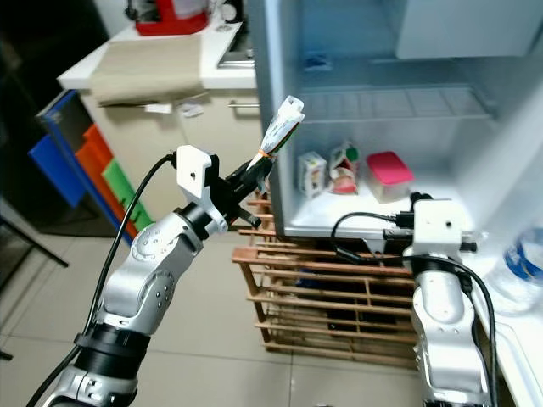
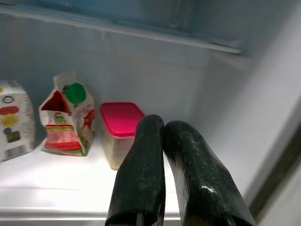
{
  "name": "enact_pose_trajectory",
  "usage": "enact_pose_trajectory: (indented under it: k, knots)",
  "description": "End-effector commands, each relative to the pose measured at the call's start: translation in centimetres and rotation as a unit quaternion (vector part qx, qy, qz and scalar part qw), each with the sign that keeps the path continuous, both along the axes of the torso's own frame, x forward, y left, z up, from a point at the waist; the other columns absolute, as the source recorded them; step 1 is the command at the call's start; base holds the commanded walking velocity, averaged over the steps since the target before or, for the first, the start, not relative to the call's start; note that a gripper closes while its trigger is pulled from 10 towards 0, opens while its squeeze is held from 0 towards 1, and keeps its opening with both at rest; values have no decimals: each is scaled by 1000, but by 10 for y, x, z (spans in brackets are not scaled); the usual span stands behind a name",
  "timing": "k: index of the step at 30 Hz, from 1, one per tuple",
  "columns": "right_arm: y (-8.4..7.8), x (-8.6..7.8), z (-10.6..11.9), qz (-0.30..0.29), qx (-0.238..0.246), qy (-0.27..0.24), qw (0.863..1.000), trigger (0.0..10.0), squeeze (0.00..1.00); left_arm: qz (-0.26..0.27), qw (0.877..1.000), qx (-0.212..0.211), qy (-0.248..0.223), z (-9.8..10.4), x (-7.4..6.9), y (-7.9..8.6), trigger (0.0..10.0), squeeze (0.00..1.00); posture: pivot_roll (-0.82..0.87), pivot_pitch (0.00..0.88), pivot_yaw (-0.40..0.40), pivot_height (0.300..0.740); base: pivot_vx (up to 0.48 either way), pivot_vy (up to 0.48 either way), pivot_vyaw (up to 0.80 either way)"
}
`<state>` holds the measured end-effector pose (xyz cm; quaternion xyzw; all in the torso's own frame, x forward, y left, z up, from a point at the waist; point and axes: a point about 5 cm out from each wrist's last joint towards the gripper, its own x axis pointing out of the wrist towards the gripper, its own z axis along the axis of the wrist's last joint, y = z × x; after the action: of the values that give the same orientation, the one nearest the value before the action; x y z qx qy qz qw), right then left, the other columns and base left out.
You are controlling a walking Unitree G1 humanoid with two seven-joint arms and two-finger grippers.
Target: Restocking fridge
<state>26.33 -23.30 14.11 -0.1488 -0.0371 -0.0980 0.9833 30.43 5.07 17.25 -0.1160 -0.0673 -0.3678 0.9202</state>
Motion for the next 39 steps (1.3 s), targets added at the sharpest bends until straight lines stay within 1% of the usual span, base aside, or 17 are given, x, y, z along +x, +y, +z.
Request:
enact_pose_trajectory:
  k: [1,9,14,16,17,19,20,21,22,23,24,26,28,30,33,37,39]
  knots:
    - [8,3,-2,21,1,3,1000,10000,0,5,1000,-3,-10,5,-2,8,10000,0,-207,0,90,740,-274,398,-738]
    - [11,13,-1,40,2,3,999,10000,0,13,1000,-2,-18,6,-5,13,10000,0,-176,0,61,740,-313,364,-698]
    - [11,14,1,34,2,-6,999,10000,0,25,1000,8,-17,3,-1,14,10000,0,-183,0,63,740,-68,0,-669]
    - [0,11,2,3,2,-16,1000,10000,0,31,999,22,-13,-1,2,14,10000,0,-187,0,66,740,0,0,-669]
    - [0,11,2,3,2,-16,1000,10000,0,31,999,22,-13,-1,2,14,10000,0,-187,0,66,740,0,0,-669]
    - [-20,6,2,-54,8,-21,998,10000,0,45,998,36,-12,-5,3,17,10000,0,-187,0,65,740,0,0,-666]
    - [-36,2,1,-97,5,-23,995,10000,0,55,997,43,-18,-6,2,19,10000,0,-177,0,53,740,0,0,-469]
    - [-40,1,0,-109,1,-21,994,10000,0,58,997,46,-21,-6,2,20,10000,0,-177,0,53,740,0,0,-469]
    - [-40,1,0,-109,1,-21,994,10000,0,58,997,46,-21,-6,2,20,10000,0,-177,0,53,740,0,0,-469]
    - [-56,-2,-3,-147,16,-12,989,10000,0,72,996,40,-28,-3,0,22,10000,0,-158,0,32,740,0,0,0]
    - [-61,-2,-4,-159,23,-10,987,10000,0,77,996,37,-31,-2,0,23,10000,0,-156,0,30,740,0,0,0]
    - [-64,-2,-4,-162,25,-8,986,10000,0,76,996,30,-32,1,-1,23,10000,0,-155,0,27,740,0,0,0]
    - [-63,3,-1,-152,20,-10,988,10000,0,66,996,26,-48,6,-5,22,10000,0,-145,0,20,740,277,0,0]
    - [-63,6,0,-146,17,-11,989,10000,0,60,997,24,-48,6,-6,21,10000,0,-144,0,20,740,480,0,0]
    - [-54,13,4,-131,12,-21,991,10000,0,60,997,29,-29,-3,-4,21,10000,0,-153,0,35,740,480,0,0]
    - [-37,18,0,-102,17,-23,994,10000,0,79,997,15,4,-12,5,26,10000,0,-170,0,52,740,461,0,-283]
    - [-36,18,-1,-100,21,-23,994,10000,0,84,996,10,10,-12,6,27,10000,0,-175,0,54,740,412,244,-656]
